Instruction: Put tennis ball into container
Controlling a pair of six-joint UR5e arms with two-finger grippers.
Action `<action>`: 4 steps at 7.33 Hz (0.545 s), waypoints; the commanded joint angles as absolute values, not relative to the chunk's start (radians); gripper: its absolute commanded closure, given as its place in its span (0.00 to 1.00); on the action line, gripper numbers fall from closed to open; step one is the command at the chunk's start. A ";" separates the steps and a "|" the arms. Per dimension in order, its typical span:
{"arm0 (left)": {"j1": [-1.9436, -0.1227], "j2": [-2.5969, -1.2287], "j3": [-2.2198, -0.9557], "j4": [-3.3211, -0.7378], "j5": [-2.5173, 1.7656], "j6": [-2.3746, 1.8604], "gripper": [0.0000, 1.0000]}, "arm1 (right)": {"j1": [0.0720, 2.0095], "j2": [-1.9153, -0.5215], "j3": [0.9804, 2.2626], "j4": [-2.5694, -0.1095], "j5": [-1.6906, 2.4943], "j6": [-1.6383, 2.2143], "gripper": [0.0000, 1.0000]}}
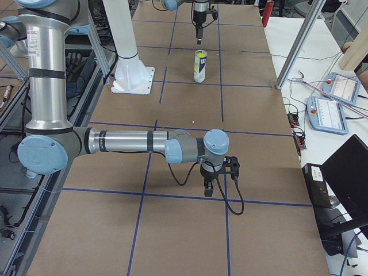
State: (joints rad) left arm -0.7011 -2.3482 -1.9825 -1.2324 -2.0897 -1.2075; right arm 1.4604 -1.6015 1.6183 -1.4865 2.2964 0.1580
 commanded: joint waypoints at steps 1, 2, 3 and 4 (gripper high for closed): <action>-0.843 -2.205 -2.046 -1.252 -2.100 -0.846 0.00 | 1.460 -1.601 1.618 -1.486 2.296 0.158 0.00; -0.935 -2.128 -2.040 -1.282 -2.100 -0.677 0.00 | 1.460 -1.601 1.618 -1.486 2.296 0.158 0.00; -1.075 -2.037 -2.004 -1.333 -2.117 -0.468 0.00 | 1.460 -1.601 1.618 -1.486 2.296 0.158 0.00; -1.165 -1.981 -1.950 -1.359 -2.170 -0.311 0.00 | 1.460 -1.601 1.618 -1.486 2.296 0.158 0.00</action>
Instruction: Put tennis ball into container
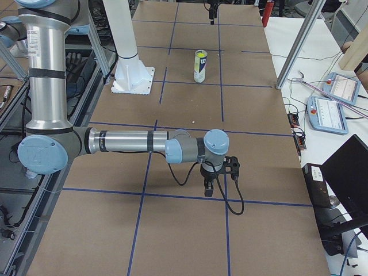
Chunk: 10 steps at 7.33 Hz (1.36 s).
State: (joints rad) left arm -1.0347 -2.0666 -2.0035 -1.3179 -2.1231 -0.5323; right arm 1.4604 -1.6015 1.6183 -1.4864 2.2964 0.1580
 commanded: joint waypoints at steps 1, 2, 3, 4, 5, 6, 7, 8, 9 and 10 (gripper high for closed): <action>-1.243 -1.907 -1.901 -1.399 -2.175 -0.166 0.00 | 1.460 -1.601 1.618 -1.486 2.296 0.158 0.00; -1.331 -1.841 -1.831 -1.448 -2.175 -0.038 0.00 | 1.460 -1.601 1.618 -1.486 2.296 0.158 0.00; -1.376 -1.772 -1.786 -1.481 -2.169 0.038 0.00 | 1.460 -1.601 1.618 -1.486 2.296 0.158 0.00; -1.461 -1.763 -1.684 -1.527 -2.174 0.063 0.00 | 1.460 -1.601 1.618 -1.486 2.296 0.158 0.00; -1.509 -1.752 -1.593 -1.552 -2.177 0.063 0.00 | 1.460 -1.601 1.618 -1.486 2.296 0.158 0.00; -1.526 -1.688 -1.556 -1.569 -2.180 0.063 0.00 | 1.460 -1.601 1.618 -1.486 2.296 0.158 0.00; -1.543 -1.631 -1.552 -1.625 -2.241 0.058 0.00 | 1.460 -1.601 1.618 -1.486 2.296 0.158 0.00; -1.549 -1.626 -1.545 -1.617 -2.317 0.057 0.00 | 1.459 -1.601 1.618 -1.486 2.296 0.158 0.00; -1.549 -1.625 -1.539 -1.615 -2.332 0.055 0.00 | 1.459 -1.601 1.618 -1.486 2.296 0.158 0.00; -1.548 -1.624 -1.539 -1.615 -2.330 0.052 0.00 | 1.460 -1.601 1.618 -1.486 2.296 0.158 0.00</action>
